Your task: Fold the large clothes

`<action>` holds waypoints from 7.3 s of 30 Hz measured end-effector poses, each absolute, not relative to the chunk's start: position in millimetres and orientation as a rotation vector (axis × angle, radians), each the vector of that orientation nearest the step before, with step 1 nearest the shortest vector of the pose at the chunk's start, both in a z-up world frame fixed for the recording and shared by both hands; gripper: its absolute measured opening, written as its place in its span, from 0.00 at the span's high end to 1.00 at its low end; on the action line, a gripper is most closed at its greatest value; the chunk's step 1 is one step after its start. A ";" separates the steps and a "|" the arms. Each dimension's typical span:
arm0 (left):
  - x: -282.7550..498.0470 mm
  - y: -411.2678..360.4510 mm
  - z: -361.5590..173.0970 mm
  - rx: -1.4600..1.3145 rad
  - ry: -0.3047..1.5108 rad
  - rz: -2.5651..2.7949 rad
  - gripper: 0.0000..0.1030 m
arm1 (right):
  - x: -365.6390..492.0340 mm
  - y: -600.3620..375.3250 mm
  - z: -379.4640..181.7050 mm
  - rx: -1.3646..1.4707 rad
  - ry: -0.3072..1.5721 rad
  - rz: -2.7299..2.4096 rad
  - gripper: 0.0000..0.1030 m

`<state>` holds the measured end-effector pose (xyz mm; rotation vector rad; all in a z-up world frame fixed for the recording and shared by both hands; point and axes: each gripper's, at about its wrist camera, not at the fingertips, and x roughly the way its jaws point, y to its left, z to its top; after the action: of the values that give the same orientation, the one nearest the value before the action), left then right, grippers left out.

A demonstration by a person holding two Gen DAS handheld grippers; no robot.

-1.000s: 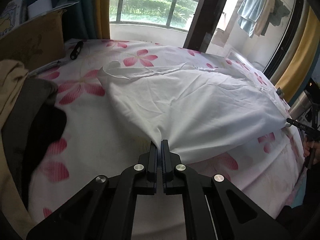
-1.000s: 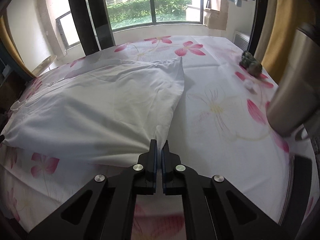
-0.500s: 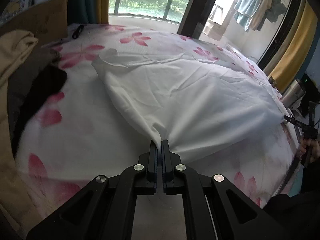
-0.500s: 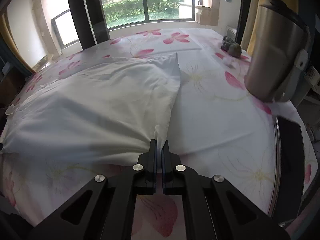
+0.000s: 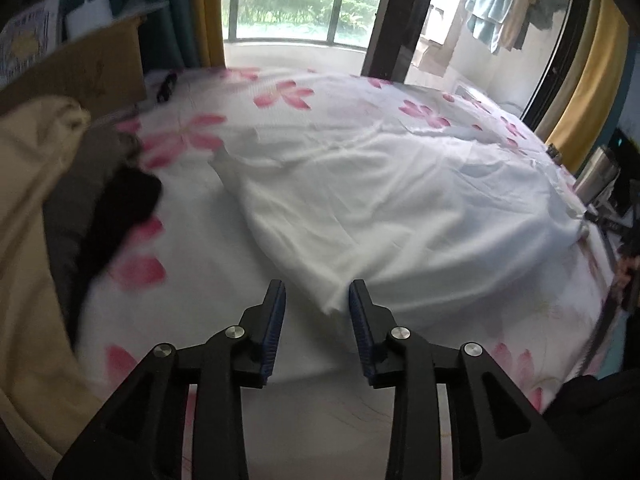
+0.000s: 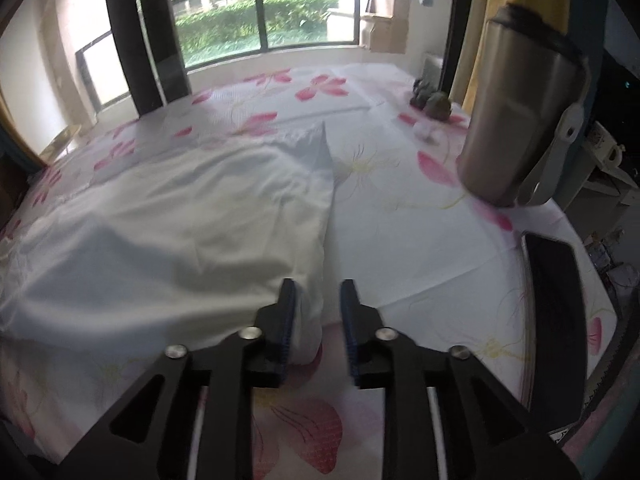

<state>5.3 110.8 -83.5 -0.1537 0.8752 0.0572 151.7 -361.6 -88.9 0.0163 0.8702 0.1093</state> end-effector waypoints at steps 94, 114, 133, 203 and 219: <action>315.5 3.4 -100.6 0.139 1.041 -0.148 0.57 | 282.6 -235.9 -104.6 -0.118 0.897 0.362 0.61; 210.7 94.8 -68.2 -0.007 0.898 0.105 0.57 | 260.4 -316.6 -97.6 -0.023 0.910 0.141 0.50; 63.6 112.3 -101.8 -0.057 0.924 0.277 0.51 | 169.0 -309.1 -107.6 -0.059 0.934 0.120 0.49; 169.8 -38.2 -110.2 -0.114 0.841 -0.037 0.51 | 197.7 -252.7 -119.5 0.438 0.879 0.502 0.00; 170.6 -49.4 -109.6 -0.082 0.857 -0.059 0.51 | 196.4 -207.5 -121.3 0.243 0.863 0.575 0.69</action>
<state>170.6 -49.4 -109.6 -0.0821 0.8567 -0.0590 196.4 -207.5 -121.3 0.2429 0.8625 0.5748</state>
